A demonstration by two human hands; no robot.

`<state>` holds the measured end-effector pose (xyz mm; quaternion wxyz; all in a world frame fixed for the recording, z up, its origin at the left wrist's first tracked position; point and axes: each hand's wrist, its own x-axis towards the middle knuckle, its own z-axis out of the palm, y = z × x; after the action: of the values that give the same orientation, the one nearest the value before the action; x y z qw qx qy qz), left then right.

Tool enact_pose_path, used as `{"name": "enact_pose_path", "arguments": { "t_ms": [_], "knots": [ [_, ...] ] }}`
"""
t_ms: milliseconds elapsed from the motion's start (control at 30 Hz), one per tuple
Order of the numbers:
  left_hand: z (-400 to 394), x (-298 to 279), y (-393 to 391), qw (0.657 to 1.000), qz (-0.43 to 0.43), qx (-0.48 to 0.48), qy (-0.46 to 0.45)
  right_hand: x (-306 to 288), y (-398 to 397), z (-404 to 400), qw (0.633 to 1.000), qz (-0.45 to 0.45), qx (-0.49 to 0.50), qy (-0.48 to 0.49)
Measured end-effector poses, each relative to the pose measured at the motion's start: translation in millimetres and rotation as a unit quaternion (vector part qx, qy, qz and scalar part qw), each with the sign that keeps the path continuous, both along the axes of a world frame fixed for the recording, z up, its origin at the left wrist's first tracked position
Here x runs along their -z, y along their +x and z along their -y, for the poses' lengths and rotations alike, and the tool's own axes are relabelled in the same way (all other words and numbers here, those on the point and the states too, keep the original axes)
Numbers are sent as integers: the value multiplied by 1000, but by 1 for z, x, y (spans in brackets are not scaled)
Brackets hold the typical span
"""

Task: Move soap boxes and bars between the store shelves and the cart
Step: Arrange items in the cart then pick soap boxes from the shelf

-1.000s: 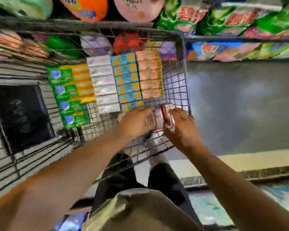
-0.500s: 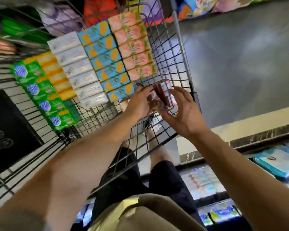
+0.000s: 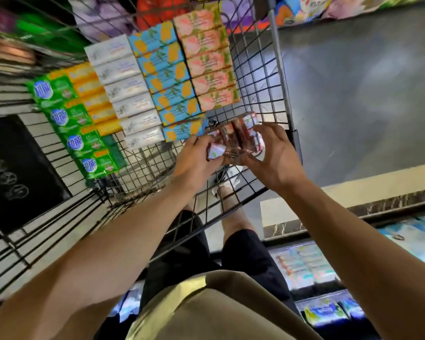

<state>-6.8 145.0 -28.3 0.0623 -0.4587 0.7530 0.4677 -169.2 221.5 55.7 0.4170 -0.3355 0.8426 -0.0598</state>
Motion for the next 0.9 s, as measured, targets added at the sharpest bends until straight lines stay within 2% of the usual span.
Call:
{"name": "enact_pose_path", "arguments": {
  "t_ms": [233,367,467,633,800,900],
  "knots": [
    [43,-26,51,997,9,-77,4,26,-1,11,998,23,-7,49],
    [60,-38,64,970,16,-202,132,50,8,18,996,-39,-43,70],
    [66,-35,70,968,11,-219,122,60,12,28,992,-77,-26,95],
    [69,-24,76,971,16,-224,77,65,16,38,982,-131,-72,116],
    [70,-16,75,968,3,-243,56,76,28,47,973,-107,-77,191],
    [70,-17,75,970,8,-238,49,79,25,47,975,-113,-76,177]
  ]
}}
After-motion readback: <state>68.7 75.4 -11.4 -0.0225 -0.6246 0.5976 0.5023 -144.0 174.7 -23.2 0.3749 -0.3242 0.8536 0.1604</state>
